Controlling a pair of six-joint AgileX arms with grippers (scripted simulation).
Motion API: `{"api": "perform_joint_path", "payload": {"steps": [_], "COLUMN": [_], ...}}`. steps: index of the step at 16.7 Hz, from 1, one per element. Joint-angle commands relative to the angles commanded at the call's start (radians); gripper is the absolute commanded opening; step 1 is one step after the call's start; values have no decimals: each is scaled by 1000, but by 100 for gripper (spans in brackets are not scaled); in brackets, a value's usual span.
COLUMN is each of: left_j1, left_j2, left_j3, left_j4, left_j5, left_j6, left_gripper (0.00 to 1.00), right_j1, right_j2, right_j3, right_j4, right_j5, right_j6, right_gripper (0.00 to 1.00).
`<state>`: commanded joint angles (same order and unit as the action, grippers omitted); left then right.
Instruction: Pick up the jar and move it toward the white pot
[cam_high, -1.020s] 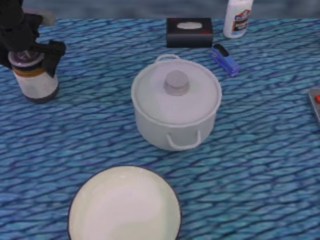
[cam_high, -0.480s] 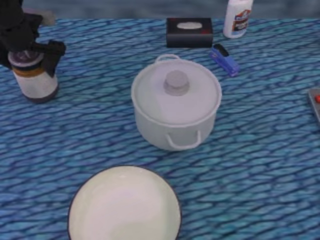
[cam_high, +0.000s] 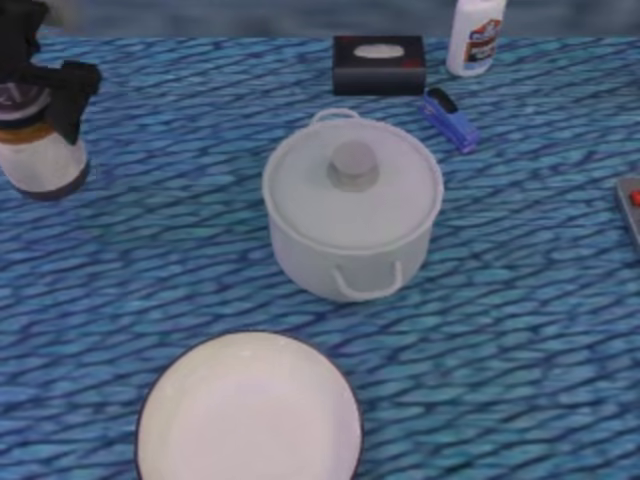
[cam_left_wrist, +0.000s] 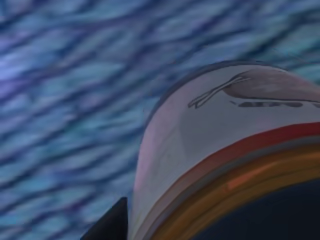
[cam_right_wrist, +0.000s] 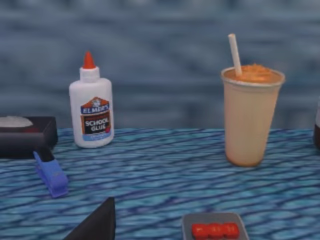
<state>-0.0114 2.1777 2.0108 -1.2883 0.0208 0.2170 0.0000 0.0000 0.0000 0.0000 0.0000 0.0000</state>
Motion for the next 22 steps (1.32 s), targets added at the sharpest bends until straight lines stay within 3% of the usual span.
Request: {"api": "perform_joint_path", "payload": {"steps": [4, 11, 22], "left_j1": [9, -4, -259], "left_j2": [-163, -175, -86], "left_j3": [-141, -156, -197], "left_j4": [-35, -35, 85], "left_j5": [1, -1, -46], "left_j6": [-1, -14, -458], "left_gripper": [0, 0, 0], "right_j1": [0, 0, 0], "right_j2": [0, 0, 0], "right_j3": [0, 0, 0], "right_j4": [0, 0, 0], "right_j5": [0, 0, 0], "right_j6": [0, 0, 0], "right_gripper": [100, 100, 100]}}
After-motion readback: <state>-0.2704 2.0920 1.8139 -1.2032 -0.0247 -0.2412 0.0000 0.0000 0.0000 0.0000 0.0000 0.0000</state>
